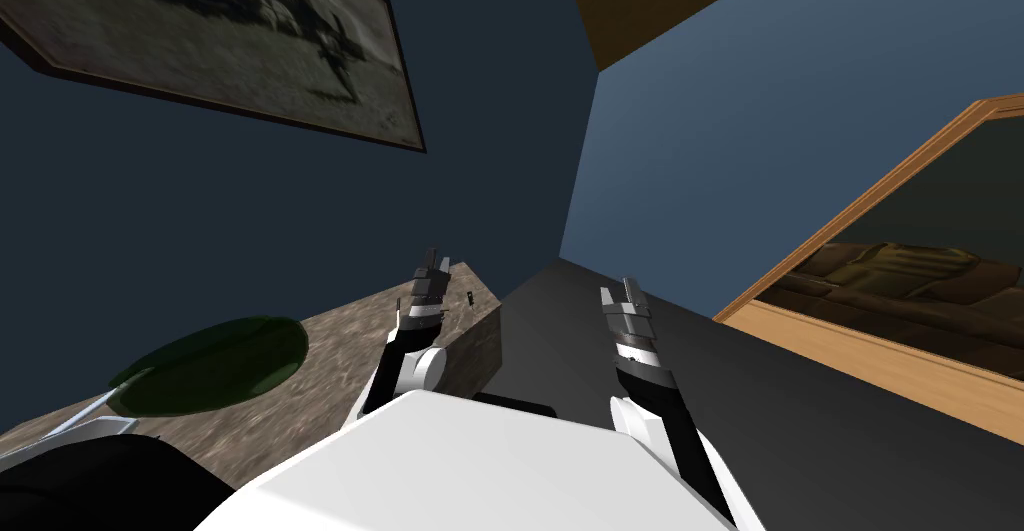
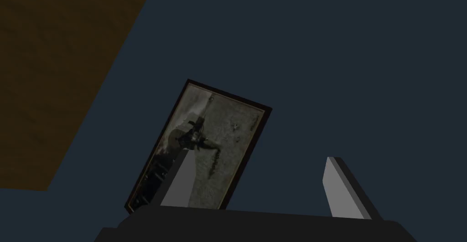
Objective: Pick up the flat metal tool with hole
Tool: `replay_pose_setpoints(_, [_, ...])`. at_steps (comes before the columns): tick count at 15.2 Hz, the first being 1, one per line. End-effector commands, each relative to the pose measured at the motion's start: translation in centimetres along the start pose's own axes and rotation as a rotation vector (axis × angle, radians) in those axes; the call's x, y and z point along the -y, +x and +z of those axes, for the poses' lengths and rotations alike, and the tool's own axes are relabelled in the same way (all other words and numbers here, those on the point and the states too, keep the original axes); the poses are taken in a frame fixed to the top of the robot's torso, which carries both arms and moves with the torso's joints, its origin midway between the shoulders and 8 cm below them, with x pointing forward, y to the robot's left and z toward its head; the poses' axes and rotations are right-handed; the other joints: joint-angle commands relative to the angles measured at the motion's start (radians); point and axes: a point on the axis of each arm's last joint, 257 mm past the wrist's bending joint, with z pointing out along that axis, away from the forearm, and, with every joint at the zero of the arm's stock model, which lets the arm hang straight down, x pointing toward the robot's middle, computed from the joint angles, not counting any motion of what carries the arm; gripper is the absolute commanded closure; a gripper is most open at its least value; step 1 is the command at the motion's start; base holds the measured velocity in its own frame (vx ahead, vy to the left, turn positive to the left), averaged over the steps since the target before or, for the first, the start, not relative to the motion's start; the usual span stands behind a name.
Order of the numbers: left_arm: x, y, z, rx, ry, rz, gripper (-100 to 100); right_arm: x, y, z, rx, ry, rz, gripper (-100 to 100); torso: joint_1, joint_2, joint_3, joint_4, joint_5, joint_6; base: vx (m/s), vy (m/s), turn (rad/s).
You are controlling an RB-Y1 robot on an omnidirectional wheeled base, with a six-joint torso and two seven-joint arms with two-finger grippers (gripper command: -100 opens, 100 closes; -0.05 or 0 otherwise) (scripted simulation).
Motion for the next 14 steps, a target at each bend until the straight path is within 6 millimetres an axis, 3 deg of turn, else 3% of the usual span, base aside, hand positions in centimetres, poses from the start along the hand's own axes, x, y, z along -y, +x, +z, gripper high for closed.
replay_pose_setpoints(1, [-0.3,0.4,-0.1,-0.037,-0.01,0.025,-100,0.0,0.0,0.0,0.0,0.0,0.0,0,0.0,0.0,0.0,0.0,0.0,0.0,-0.005,-0.009,0.001])
replay_pose_setpoints(6, [-1.5,1.3,-0.5,-0.119,-0.054,0.099,-100,0.0,0.0,0.0,0.0,0.0,0.0,0,-0.002,0.0,0.0,0.0,0.0,0.0,0.001,-0.028,0.006])
replay_pose_setpoints(14, [-6.0,1.9,-2.1,-0.257,-0.213,0.306,-100,0.0,0.0,0.0,0.0,0.0,0.0,0,-0.003,-0.003,-0.001,-0.001,-0.001,0.0,0.028,-0.032,0.012])
